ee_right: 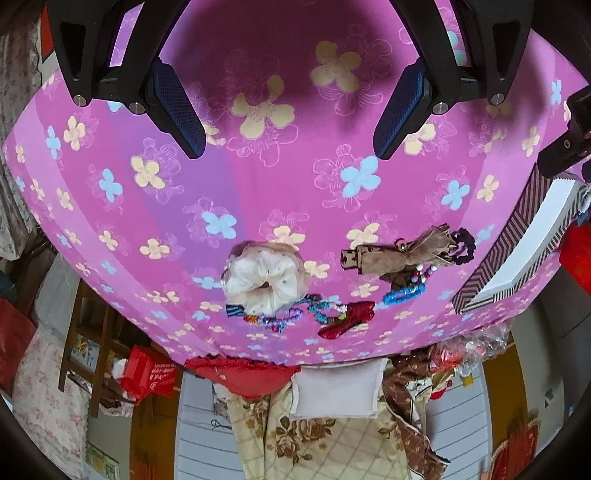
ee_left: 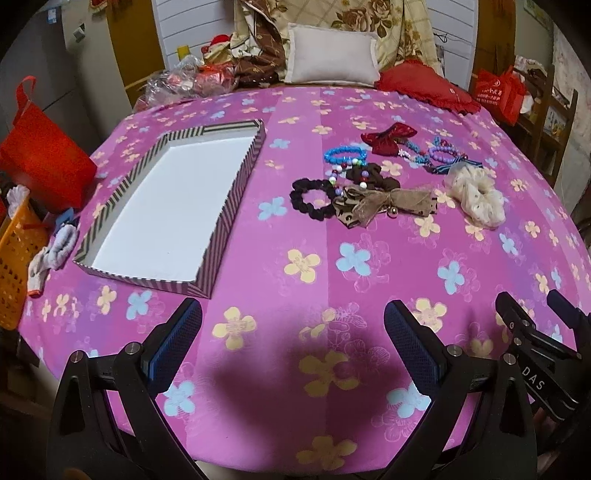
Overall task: Organize jewelry
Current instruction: 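Move both tools toward the pile of hair accessories on the bed, then grasp the black scrunchie with the left tool while the right tool grasps the brown leopard-print bow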
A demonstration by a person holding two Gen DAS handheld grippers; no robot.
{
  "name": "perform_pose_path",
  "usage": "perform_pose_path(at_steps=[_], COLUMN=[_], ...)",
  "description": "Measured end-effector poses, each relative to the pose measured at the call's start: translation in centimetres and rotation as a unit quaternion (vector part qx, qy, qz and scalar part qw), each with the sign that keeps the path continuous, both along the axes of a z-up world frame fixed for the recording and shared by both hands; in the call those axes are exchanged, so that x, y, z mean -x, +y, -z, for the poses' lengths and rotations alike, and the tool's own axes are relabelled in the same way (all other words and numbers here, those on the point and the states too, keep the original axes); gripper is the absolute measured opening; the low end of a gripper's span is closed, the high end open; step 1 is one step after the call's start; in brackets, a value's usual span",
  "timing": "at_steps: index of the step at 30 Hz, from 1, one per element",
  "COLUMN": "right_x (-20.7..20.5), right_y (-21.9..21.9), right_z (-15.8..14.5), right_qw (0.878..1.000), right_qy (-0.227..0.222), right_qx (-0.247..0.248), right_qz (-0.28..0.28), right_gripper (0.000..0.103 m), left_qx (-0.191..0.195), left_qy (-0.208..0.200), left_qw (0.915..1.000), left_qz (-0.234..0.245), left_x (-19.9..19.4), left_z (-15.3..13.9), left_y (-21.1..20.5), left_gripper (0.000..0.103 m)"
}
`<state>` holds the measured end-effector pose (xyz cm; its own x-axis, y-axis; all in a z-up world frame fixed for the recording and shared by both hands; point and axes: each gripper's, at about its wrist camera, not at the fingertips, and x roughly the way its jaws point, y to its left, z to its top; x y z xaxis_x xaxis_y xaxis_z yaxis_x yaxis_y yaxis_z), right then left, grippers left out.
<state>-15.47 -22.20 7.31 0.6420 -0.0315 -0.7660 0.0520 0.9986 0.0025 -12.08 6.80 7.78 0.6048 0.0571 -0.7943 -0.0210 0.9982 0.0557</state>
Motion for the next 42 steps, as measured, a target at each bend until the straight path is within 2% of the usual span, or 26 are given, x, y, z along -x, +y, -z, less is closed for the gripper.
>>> perform_pose_path(at_steps=[18, 20, 24, 29, 33, 34, 39, 42], right_x=[-1.4, -1.5, -1.8, -3.1, -4.7, -5.2, -6.1, -6.1], right_y=[0.3, 0.6, 1.0, 1.0, 0.4, 0.1, -0.4, -0.4], right_z=[0.6, 0.8, 0.9, 1.1, 0.4, 0.2, 0.1, 0.6], right_qw=[1.0, 1.0, 0.999, 0.998, 0.998, 0.999, 0.999, 0.999], right_qy=[0.018, 0.02, 0.024, 0.041, 0.045, 0.044, 0.033, 0.029], right_qx=[0.009, 0.005, 0.002, 0.018, 0.013, 0.005, -0.016, -0.023], right_qz=[-0.007, -0.017, -0.027, -0.039, -0.034, -0.03, -0.024, -0.026], right_gripper=[0.091, 0.087, 0.086, 0.086, 0.086, 0.086, 0.086, 0.086], left_qx=[0.01, 0.009, 0.012, 0.009, 0.013, 0.014, 0.034, 0.055], left_qy=[0.029, 0.03, 0.034, 0.047, 0.036, 0.035, 0.038, 0.033], left_qw=[0.9995, 0.9994, 0.9992, 0.9987, 0.9992, 0.9992, 0.9981, 0.9971], left_qz=[-0.009, -0.01, -0.016, -0.016, -0.012, -0.009, 0.033, 0.039], left_x=[-1.1, -1.2, -1.6, -2.5, -3.8, -4.1, -6.6, -8.7], left_z=[1.8, 2.0, 2.2, 2.2, 1.2, 1.0, 0.6, 0.5], left_y=[0.6, 0.6, 1.2, 1.8, 2.1, 2.0, 1.6, 1.9], left_gripper=[0.1, 0.1, 0.1, 0.1, 0.099, 0.098, 0.074, 0.072])
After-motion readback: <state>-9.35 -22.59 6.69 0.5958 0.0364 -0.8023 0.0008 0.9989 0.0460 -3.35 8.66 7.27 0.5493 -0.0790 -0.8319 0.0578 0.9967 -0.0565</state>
